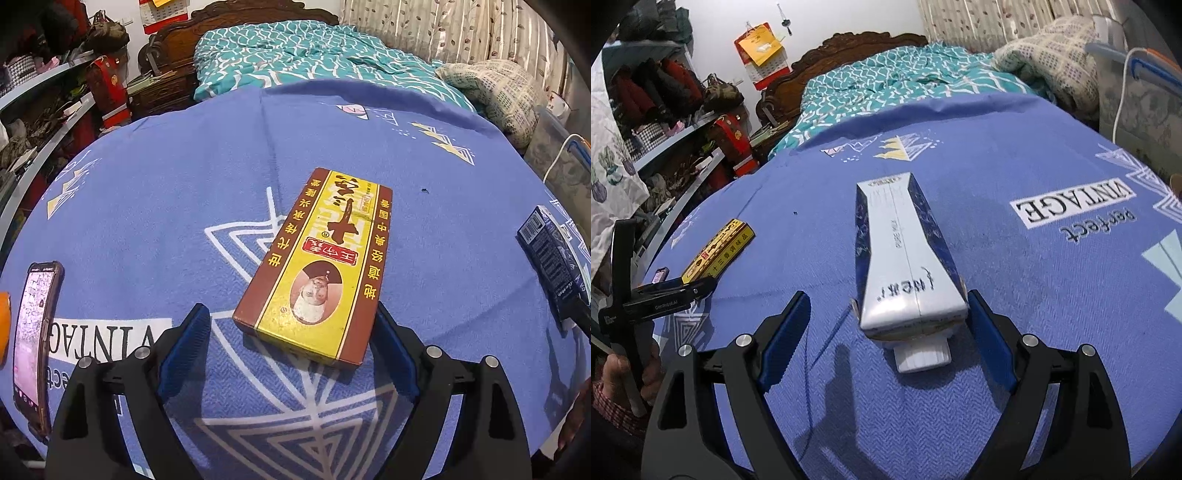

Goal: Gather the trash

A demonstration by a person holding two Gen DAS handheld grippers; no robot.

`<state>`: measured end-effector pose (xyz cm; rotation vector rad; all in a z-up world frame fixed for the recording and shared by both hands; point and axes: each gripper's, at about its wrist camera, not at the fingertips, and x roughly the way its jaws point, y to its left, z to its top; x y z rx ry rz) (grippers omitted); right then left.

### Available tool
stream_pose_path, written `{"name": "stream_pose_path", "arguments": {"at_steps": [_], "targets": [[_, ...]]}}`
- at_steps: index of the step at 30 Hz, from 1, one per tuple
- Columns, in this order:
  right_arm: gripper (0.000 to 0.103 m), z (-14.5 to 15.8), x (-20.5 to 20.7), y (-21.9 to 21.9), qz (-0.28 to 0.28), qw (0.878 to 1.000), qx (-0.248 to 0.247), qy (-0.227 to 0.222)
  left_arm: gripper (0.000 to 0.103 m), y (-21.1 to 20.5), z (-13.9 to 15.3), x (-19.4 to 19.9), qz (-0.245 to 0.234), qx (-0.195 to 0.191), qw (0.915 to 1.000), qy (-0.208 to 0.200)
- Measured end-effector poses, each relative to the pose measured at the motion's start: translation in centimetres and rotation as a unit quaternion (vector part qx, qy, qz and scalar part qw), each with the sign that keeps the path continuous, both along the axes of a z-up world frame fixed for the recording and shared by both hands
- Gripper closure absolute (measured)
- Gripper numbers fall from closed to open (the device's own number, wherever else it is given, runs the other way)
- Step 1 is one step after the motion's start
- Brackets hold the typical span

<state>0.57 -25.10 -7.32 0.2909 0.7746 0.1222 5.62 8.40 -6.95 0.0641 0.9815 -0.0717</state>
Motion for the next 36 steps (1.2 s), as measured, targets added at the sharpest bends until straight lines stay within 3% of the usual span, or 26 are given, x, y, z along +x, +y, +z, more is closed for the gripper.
{"name": "stream_pose_path", "arguments": {"at_steps": [5, 7, 8, 11, 15, 21, 24, 29, 36], "targets": [[0.022, -0.3, 0.7, 0.0, 0.004, 1.0, -0.006, 0.003, 0.022, 0.2, 0.2, -0.2, 0.002, 0.002, 1.0, -0.002], [0.049, -0.7, 1.0, 0.2, 0.008, 1.0, -0.014, 0.012, 0.028, 0.1, 0.5, -0.5, 0.0, 0.003, 1.0, -0.006], [0.049, -0.8, 1.2, 0.4, 0.011, 0.999, -0.026, 0.018, 0.039, -0.2, 0.5, -0.5, -0.006, 0.004, 1.0, -0.004], [0.049, -0.6, 0.7, 0.1, 0.014, 1.0, -0.017, 0.007, 0.04, -1.1, 0.6, -0.6, -0.024, 0.011, 0.9996, -0.008], [0.049, 0.5, -0.3, -1.2, -0.006, 1.0, -0.024, -0.018, 0.04, -2.7, 1.6, -0.8, -0.055, -0.022, 0.9982, -0.01], [0.049, 0.3, -1.8, -6.9, -0.071, 0.997, -0.014, -0.034, 0.04, -10.2, 4.2, 0.0, -0.143, -0.052, 0.9882, -0.018], [0.049, 0.0, -2.7, -11.8, -0.118, 0.992, -0.008, -0.04, 0.04, -16.4, 5.0, 0.5, -0.203, -0.054, 0.9776, -0.018], [0.049, -0.3, -6.2, -21.3, -0.216, 0.975, 0.009, -0.053, 0.04, -28.8, 5.6, 0.9, -0.306, -0.046, 0.9508, -0.012], [0.049, 0.3, -11.0, -33.1, -0.335, 0.94, 0.006, -0.063, 0.04, -46.3, 5.7, -0.5, -0.426, -0.039, 0.9038, 0.0]]}}
